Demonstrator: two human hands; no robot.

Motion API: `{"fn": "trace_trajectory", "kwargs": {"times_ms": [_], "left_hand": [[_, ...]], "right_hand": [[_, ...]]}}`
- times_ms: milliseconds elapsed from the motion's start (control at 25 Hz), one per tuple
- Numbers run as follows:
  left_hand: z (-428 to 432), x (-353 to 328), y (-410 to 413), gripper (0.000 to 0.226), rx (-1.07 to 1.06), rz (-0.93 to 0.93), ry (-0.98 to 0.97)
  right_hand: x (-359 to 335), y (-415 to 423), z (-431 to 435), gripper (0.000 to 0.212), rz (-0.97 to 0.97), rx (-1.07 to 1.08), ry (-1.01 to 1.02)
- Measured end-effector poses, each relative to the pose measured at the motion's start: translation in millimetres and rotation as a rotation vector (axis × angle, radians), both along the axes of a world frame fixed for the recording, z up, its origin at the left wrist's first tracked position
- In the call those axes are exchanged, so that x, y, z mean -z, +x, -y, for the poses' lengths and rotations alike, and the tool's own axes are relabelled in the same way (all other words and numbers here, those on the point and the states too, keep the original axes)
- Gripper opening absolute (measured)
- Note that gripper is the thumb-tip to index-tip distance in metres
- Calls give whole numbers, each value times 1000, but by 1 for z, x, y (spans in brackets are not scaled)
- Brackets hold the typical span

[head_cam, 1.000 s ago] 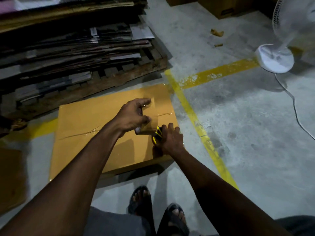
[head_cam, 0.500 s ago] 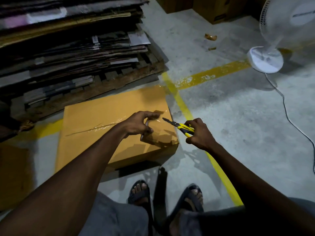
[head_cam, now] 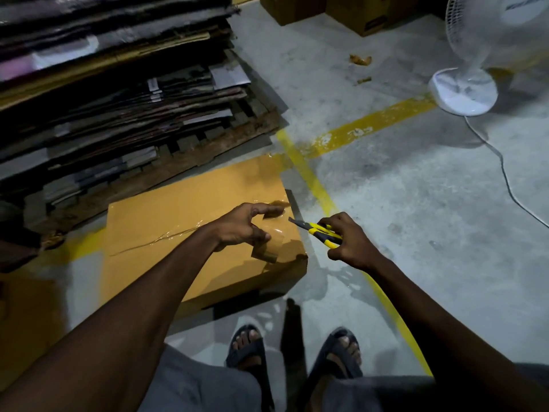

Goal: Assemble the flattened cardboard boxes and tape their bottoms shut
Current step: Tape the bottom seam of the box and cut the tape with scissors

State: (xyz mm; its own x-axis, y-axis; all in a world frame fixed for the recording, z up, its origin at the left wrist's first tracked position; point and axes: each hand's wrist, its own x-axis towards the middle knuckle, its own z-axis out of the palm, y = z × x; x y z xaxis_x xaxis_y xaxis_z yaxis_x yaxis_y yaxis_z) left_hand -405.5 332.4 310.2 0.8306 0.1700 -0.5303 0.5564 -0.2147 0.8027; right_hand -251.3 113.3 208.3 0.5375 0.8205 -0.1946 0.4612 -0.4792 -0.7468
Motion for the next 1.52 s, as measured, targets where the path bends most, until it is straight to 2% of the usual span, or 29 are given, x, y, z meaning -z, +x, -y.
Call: {"fn": "trace_trajectory", "kwargs": {"times_ms": [160,400,560,640,800,960,1120,1160,1240,1320,1400,1520], "left_hand": [[-6,8,-1,63,25,-26,104],[-12,14,-3,67,211,-51,404],[-19,20,-8,71,232,-117,444],[-21,22,-9,71,190,-122,416],[-18,15,-8,67,24,-157,190],[-13,20,-5,70,-100,-155,126],[0,30,11,76,-193,-82,137],[7,29,17,75,-164,-64,188],[25,26,32,72,-63,-21,308],[42,26,46,71,11,17,341],[53,29,57,72,70,39,350],[62,34,67,70,75,106,354]], "right_hand": [[-3,0,-2,69,-15,-21,61],[-5,-1,-5,65,23,-47,116],[5,-4,-6,66,55,-51,137],[7,-5,-8,66,96,-46,150],[14,-10,-10,65,165,-31,191],[21,-10,-6,67,237,-16,188],[24,-4,-7,69,255,0,11],[23,0,-8,73,200,-2,-9],[15,4,-14,72,-85,53,73],[7,4,-21,56,-365,116,182],[8,10,-24,49,-512,154,293],[14,22,-18,48,-700,176,422]]}}
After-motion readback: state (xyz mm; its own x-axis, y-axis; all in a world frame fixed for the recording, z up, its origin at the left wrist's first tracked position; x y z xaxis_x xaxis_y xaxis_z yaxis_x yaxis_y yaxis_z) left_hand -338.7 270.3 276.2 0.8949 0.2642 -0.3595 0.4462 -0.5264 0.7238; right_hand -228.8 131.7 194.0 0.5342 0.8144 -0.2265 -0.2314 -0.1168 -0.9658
